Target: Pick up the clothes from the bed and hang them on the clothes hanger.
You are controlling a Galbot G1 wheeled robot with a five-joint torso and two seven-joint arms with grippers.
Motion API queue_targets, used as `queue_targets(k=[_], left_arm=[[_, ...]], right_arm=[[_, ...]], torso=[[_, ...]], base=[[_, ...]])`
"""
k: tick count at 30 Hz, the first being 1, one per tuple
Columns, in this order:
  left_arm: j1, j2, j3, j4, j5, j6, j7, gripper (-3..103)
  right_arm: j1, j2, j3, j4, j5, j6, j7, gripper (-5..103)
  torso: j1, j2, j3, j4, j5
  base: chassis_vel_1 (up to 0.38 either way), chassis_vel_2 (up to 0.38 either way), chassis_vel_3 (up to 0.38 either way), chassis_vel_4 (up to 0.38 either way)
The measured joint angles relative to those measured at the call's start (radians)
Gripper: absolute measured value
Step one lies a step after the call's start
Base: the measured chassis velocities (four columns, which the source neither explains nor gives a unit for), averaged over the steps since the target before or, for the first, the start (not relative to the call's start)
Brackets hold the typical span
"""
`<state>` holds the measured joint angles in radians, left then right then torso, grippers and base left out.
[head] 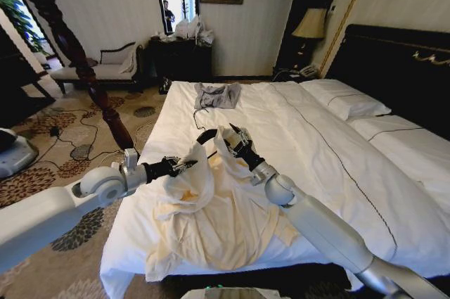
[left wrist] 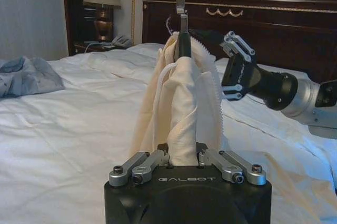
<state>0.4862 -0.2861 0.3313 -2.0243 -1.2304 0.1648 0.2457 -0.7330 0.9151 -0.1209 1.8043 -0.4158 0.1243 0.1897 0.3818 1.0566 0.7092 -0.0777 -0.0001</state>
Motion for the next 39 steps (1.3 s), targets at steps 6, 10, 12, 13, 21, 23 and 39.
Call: queue_targets(k=[6,10,12,13,21,23,39], left_arm=[[-0.001,-0.006,-0.006,0.012,0.007,-0.003,0.0,18],[-0.001,-0.008,-0.014,0.024,0.015,-0.007,0.0,18],[-0.001,-0.008,-0.021,0.03,0.016,-0.009,0.0,18],[-0.001,-0.008,-0.025,0.032,0.016,-0.01,0.0,18],[0.008,-0.007,-0.045,0.034,0.012,-0.02,-0.006,18],[0.019,0.001,-0.053,0.024,0.013,-0.027,-0.013,18],[0.146,0.016,-0.261,-0.041,0.01,-0.069,-0.098,18]], right_arm=[[-0.007,-0.006,-0.004,0.006,-0.002,0.004,-0.005,94],[-0.014,-0.011,-0.006,0.014,-0.003,0.006,-0.01,100],[-0.02,-0.015,-0.003,0.017,0.0,0.006,-0.01,100],[-0.022,-0.017,0.0,0.019,0.005,0.005,-0.01,100],[-0.049,-0.03,0.007,0.032,0.081,-0.076,0.036,100],[-0.064,-0.031,0.012,0.032,0.108,-0.111,0.067,100],[-0.228,-0.074,0.165,0.172,0.73,-0.267,0.209,100]], torso=[[0.0,0.0,0.0,-0.0002,0.0001],[0.0,0.0,0.0,0.0,0.0],[0.0,0.0,0.0,0.0,0.0001],[0.0,0.0,0.0,-0.0001,0.0001],[0.0,0.0,0.0,-0.0001,0.0],[0.0,0.0,0.0,-0.0001,0.0001],[0.0,0.0,0.0,-0.0001,0.0001]], base=[[0.0,0.0,0.0,0.0],[0.0,0.0,0.0,0.0],[0.0,0.0,0.0,0.0],[0.0,0.0,0.0,0.0],[0.0,0.0,0.0,0.0],[0.0,0.0,0.0,0.0],[0.0,0.0,0.0,0.0]])
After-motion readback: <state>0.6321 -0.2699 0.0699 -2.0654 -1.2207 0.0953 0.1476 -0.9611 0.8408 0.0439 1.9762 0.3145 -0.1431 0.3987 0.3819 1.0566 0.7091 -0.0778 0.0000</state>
